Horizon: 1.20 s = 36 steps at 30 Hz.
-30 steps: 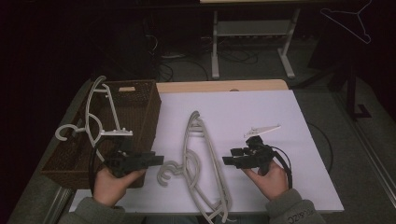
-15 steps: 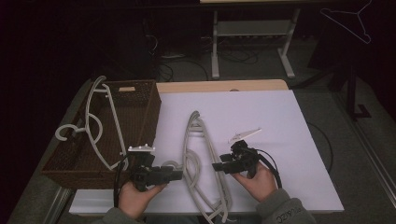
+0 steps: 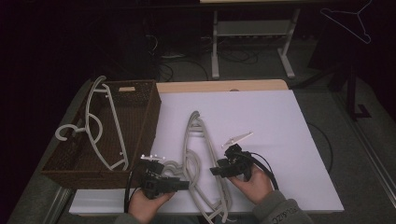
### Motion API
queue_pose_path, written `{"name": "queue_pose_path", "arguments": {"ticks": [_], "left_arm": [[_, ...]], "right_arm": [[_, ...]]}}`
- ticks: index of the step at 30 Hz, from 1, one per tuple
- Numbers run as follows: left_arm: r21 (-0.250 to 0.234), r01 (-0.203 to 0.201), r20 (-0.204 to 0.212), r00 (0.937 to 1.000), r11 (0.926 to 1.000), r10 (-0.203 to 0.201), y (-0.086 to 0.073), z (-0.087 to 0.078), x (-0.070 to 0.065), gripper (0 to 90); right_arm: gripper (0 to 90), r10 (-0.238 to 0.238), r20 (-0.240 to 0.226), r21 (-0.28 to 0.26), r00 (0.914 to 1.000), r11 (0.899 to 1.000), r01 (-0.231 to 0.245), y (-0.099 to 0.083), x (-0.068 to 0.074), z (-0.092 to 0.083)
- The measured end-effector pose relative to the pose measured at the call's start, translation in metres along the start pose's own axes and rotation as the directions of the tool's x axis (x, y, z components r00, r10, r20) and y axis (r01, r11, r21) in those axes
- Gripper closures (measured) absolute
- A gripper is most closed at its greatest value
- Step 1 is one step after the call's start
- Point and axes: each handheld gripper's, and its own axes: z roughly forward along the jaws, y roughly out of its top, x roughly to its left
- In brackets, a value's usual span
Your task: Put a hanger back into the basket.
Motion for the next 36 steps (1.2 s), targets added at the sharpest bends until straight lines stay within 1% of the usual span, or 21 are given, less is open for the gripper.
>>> {"name": "queue_pose_path", "arguments": {"ticks": [1, 2, 3, 4, 5, 6, 11, 13, 15, 16, 18, 21, 22, 23, 25, 27, 29, 30, 33, 36], "left_arm": [[0.008, -0.001, -0.003, 1.0000, 1.0000, 0.001, 0.000, 0.002, 0.001, 43.5], [0.008, 0.010, -0.001, 0.9999, 0.9999, -0.010, -0.001, 0.004, 0.001, 43.5], [0.014, 0.010, 0.001, 0.9999, 0.9998, -0.010, -0.001, 0.005, 0.002, 43.5], [0.013, 0.020, 0.002, 0.9998, 0.9997, -0.020, -0.001, 0.007, 0.002, 43.5], [0.021, 0.016, 0.002, 0.9999, 0.9996, -0.016, 0.000, 0.008, 0.002, 43.5], [0.017, 0.026, 0.003, 0.9996, 0.9995, -0.026, 0.000, 0.010, 0.002, 43.5], [0.033, 0.044, 0.013, 0.9989, 0.9985, -0.044, 0.003, 0.017, 0.001, 43.5], [0.057, 0.030, 0.016, 0.9994, 0.9979, -0.031, 0.004, 0.019, 0.003, 43.5], [0.065, 0.034, 0.025, 0.9990, 0.9973, -0.036, 0.004, 0.021, 0.003, 43.7], [0.058, 0.042, 0.032, 0.9985, 0.9974, -0.044, 0.005, 0.023, 0.002, 43.9], [0.063, 0.040, 0.039, 0.9983, 0.9972, -0.043, 0.006, 0.024, 0.003, 44.4], [0.057, 0.059, 0.050, 0.9968, 0.9966, -0.062, 0.007, 0.026, 0.003, 45.0], [0.054, 0.063, 0.051, 0.9965, 0.9966, -0.066, 0.007, 0.026, 0.003, 45.2], [0.048, 0.066, 0.057, 0.9960, 0.9966, -0.069, 0.007, 0.027, 0.003, 45.4], [0.038, 0.071, 0.069, 0.9949, 0.9968, -0.074, 0.008, 0.027, 0.003, 46.3], [0.030, 0.070, 0.061, 0.9956, 0.9971, -0.071, 0.008, 0.028, 0.001, 48.7], [0.029, 0.059, 0.050, 0.9969, 0.9978, -0.060, 0.009, 0.028, 0.001, 51.0], [0.024, 0.050, 0.038, 0.9980, 0.9985, -0.051, 0.009, 0.027, 0.001, 53.1], [0.021, 0.043, 0.023, 0.9988, 0.9989, -0.043, 0.010, 0.027, 0.001, 59.3], [0.016, 0.039, 0.024, 0.9989, 0.9991, -0.040, 0.011, 0.027, 0.000, 59.9]], "right_arm": [[53.1, -0.001, 0.000, 0.004, 1.0000, 1.000, 0.001, 0.000, 0.000, 0.001], [53.5, 0.005, 0.002, 0.008, 1.0000, 1.000, -0.005, -0.001, 0.001, 0.001], [54.1, 0.006, 0.004, 0.011, 1.0000, 1.000, -0.006, -0.001, 0.000, 0.002], [55.8, 0.007, 0.007, 0.009, 1.0000, 1.000, -0.007, -0.001, 0.000, 0.002], [56.8, 0.000, 0.005, 0.009, 1.0000, 1.000, 0.000, -0.001, 0.000, 0.002], [57.6, 0.003, 0.004, 0.009, 1.0000, 1.000, -0.003, -0.001, 0.000, 0.002], [60.8, 0.000, -0.003, 0.012, 1.0000, 1.000, 0.000, -0.002, -0.001, 0.003], [61.3, 0.007, -0.010, 0.012, 0.9999, 1.000, -0.007, -0.002, -0.001, 0.004], [62.3, 0.015, -0.015, 0.010, 0.9998, 1.000, -0.014, -0.003, -0.002, 0.003], [62.7, 0.028, -0.024, 0.013, 0.9993, 1.000, -0.027, -0.003, -0.002, 0.003], [63.2, 0.032, -0.029, 0.010, 0.9991, 0.999, -0.032, -0.003, -0.003, 0.003], [63.8, 0.030, -0.028, 0.012, 0.9991, 0.999, -0.030, -0.003, -0.003, 0.003], [64.1, 0.029, -0.029, 0.011, 0.9992, 1.000, -0.028, -0.003, -0.004, 0.003], [64.3, 0.041, -0.034, 0.012, 0.9986, 0.999, -0.040, -0.003, -0.005, 0.003], [64.7, 0.038, -0.025, 0.018, 0.9990, 0.999, -0.038, -0.004, -0.006, 0.004], [65.1, 0.048, -0.028, 0.021, 0.9985, 0.999, -0.047, -0.005, -0.008, 0.004], [65.2, 0.055, -0.030, 0.020, 0.9980, 0.998, -0.054, -0.005, -0.008, 0.005], [65.2, 0.058, -0.038, 0.020, 0.9976, 0.998, -0.058, -0.006, -0.009, 0.004], [65.3, 0.065, -0.039, 0.019, 0.9972, 0.998, -0.064, -0.006, -0.010, 0.004], [66.2, 0.063, -0.037, 0.016, 0.9973, 0.998, -0.063, -0.006, -0.010, 0.004]]}}
